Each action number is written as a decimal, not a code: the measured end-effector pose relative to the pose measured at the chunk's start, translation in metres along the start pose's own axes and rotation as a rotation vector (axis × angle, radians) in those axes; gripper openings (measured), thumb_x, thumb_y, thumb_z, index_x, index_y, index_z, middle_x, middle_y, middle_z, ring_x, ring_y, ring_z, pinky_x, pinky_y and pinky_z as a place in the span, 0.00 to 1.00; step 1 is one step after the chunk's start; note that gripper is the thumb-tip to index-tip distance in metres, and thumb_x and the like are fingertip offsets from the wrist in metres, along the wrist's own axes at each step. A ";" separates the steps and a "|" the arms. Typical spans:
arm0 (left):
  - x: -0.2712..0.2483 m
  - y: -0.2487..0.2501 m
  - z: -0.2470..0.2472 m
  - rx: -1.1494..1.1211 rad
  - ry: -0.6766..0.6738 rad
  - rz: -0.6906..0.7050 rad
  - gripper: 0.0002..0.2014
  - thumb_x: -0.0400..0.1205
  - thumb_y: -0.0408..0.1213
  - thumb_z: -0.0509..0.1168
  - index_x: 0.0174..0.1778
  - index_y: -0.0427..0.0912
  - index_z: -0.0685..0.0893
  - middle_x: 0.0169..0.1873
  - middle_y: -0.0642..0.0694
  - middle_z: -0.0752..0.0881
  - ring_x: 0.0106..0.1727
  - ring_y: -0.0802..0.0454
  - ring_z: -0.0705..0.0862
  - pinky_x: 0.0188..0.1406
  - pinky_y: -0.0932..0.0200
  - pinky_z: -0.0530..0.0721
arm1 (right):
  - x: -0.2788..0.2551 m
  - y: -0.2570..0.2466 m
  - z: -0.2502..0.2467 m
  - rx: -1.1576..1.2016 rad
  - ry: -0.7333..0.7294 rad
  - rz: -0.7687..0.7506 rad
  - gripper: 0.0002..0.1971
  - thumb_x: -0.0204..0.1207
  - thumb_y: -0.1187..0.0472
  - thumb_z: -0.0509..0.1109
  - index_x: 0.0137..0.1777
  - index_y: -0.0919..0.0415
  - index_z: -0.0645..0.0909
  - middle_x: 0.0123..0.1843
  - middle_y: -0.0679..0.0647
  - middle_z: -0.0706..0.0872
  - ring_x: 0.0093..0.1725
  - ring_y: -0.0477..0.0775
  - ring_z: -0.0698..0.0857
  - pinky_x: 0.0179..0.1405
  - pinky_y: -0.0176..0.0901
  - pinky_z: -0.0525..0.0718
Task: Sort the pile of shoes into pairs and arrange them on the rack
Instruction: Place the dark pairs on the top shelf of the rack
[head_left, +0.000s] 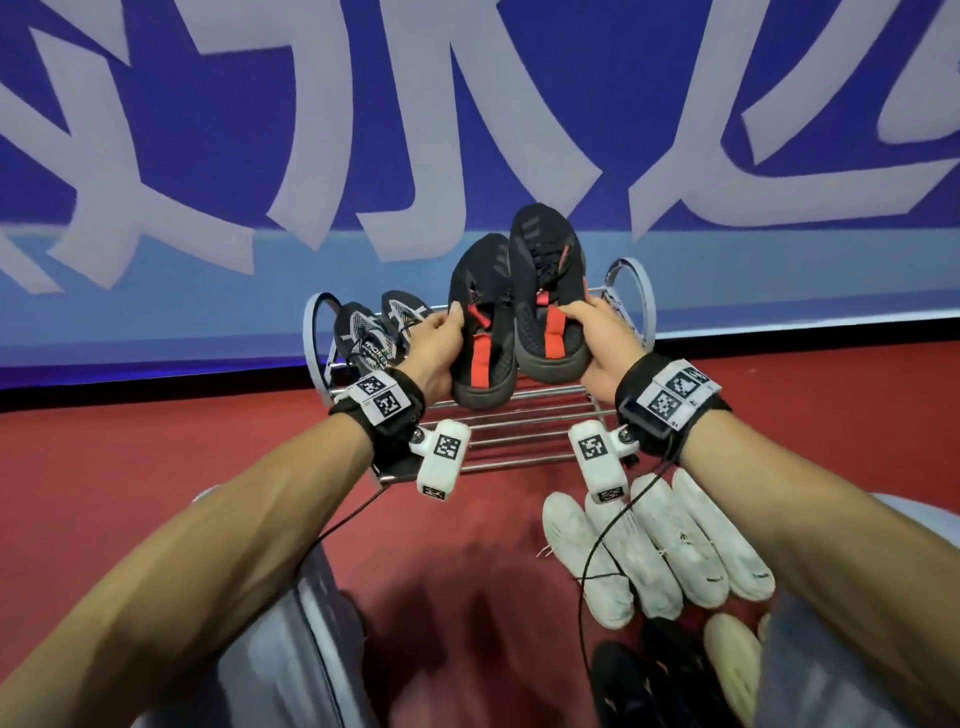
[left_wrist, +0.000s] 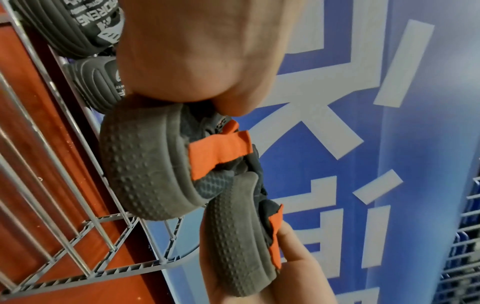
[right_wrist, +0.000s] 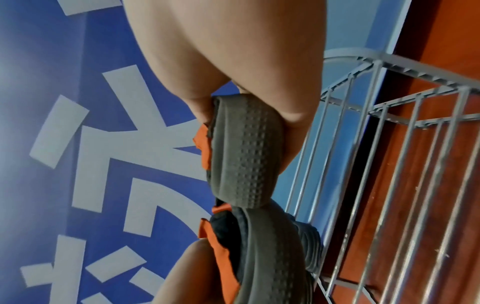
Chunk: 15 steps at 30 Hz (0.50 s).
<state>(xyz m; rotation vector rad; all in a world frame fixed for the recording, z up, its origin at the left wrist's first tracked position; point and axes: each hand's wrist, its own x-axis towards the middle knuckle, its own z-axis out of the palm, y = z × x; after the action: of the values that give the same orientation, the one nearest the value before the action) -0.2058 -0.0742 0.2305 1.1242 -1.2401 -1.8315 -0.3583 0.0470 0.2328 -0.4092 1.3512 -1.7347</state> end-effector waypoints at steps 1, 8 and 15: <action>0.003 -0.001 0.001 -0.026 0.008 -0.017 0.17 0.91 0.46 0.59 0.60 0.35 0.85 0.48 0.37 0.91 0.40 0.44 0.91 0.39 0.52 0.91 | 0.005 -0.001 0.001 0.003 0.004 0.006 0.18 0.82 0.64 0.67 0.71 0.61 0.77 0.60 0.65 0.89 0.52 0.64 0.91 0.54 0.58 0.90; 0.033 0.002 0.008 0.024 0.091 -0.008 0.20 0.91 0.51 0.56 0.59 0.38 0.87 0.52 0.39 0.92 0.49 0.42 0.92 0.48 0.49 0.92 | 0.040 -0.004 0.006 -0.143 0.086 -0.035 0.28 0.71 0.58 0.73 0.72 0.48 0.76 0.57 0.59 0.91 0.54 0.63 0.92 0.55 0.65 0.89; 0.054 -0.005 0.009 0.003 0.158 0.012 0.22 0.91 0.51 0.54 0.58 0.36 0.84 0.57 0.33 0.90 0.58 0.35 0.90 0.58 0.35 0.89 | 0.054 0.010 0.009 -0.101 0.173 -0.002 0.30 0.68 0.58 0.68 0.74 0.50 0.74 0.60 0.59 0.89 0.57 0.64 0.89 0.61 0.69 0.86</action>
<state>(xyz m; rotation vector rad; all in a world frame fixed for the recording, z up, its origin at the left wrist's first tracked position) -0.2371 -0.1152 0.2114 1.2346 -1.1560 -1.6969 -0.3781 -0.0014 0.2140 -0.3216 1.5667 -1.7403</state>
